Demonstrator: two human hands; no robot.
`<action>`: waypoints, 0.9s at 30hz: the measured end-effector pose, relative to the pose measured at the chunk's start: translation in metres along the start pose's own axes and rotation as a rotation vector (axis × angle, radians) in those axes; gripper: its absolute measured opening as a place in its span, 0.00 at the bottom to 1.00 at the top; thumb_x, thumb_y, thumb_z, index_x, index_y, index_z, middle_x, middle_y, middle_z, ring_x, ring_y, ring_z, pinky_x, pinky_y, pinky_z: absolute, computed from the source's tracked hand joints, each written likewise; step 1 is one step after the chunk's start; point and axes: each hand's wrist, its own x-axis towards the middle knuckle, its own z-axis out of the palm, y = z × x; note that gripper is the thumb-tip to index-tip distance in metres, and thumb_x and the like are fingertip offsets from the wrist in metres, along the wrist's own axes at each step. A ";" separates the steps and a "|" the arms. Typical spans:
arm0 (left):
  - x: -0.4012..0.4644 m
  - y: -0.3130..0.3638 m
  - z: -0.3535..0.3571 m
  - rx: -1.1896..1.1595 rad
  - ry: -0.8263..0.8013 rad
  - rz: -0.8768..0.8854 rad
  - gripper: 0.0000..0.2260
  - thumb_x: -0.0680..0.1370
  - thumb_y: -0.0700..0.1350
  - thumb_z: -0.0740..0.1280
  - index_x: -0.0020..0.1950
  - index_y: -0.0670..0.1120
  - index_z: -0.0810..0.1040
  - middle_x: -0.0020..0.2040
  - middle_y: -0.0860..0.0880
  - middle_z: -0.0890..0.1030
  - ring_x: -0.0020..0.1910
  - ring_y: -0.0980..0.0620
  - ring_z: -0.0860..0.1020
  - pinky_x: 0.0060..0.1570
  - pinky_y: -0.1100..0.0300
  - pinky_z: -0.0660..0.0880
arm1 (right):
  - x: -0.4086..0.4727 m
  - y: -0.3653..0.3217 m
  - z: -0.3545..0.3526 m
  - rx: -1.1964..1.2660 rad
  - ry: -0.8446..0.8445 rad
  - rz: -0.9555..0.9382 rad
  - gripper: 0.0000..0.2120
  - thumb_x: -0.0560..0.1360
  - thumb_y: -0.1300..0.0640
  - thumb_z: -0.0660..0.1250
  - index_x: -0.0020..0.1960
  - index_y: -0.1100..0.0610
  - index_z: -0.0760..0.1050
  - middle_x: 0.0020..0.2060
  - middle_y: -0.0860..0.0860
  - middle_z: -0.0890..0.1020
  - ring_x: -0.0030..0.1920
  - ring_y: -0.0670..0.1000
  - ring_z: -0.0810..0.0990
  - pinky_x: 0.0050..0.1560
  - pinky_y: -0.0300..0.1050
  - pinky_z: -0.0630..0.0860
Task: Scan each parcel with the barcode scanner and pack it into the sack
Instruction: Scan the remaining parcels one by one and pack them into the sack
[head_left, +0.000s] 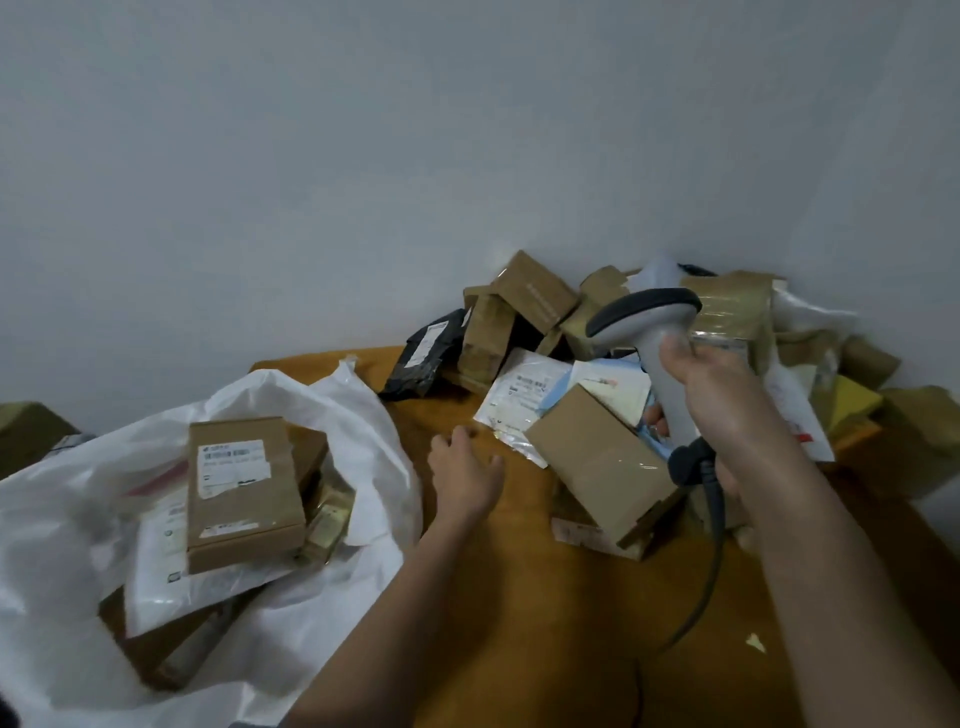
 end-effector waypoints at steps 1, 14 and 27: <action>-0.001 0.008 0.015 -0.006 -0.078 0.000 0.24 0.78 0.48 0.68 0.72 0.47 0.65 0.71 0.43 0.63 0.70 0.43 0.64 0.68 0.51 0.66 | 0.005 0.003 -0.007 -0.001 0.006 -0.001 0.15 0.83 0.45 0.56 0.51 0.55 0.75 0.34 0.57 0.80 0.22 0.44 0.77 0.27 0.41 0.72; -0.011 0.111 0.148 0.136 -0.356 -0.316 0.56 0.63 0.78 0.63 0.78 0.42 0.53 0.77 0.34 0.53 0.75 0.34 0.54 0.71 0.37 0.59 | 0.059 0.039 -0.073 -0.072 -0.010 0.052 0.14 0.82 0.47 0.57 0.43 0.51 0.74 0.29 0.53 0.79 0.22 0.42 0.75 0.21 0.35 0.70; 0.000 0.073 0.093 -0.528 -0.575 -0.238 0.38 0.78 0.38 0.66 0.77 0.63 0.48 0.68 0.45 0.68 0.59 0.42 0.74 0.38 0.51 0.80 | 0.082 0.042 -0.060 -0.028 -0.132 0.028 0.17 0.80 0.46 0.58 0.48 0.58 0.76 0.28 0.53 0.78 0.24 0.45 0.78 0.31 0.45 0.73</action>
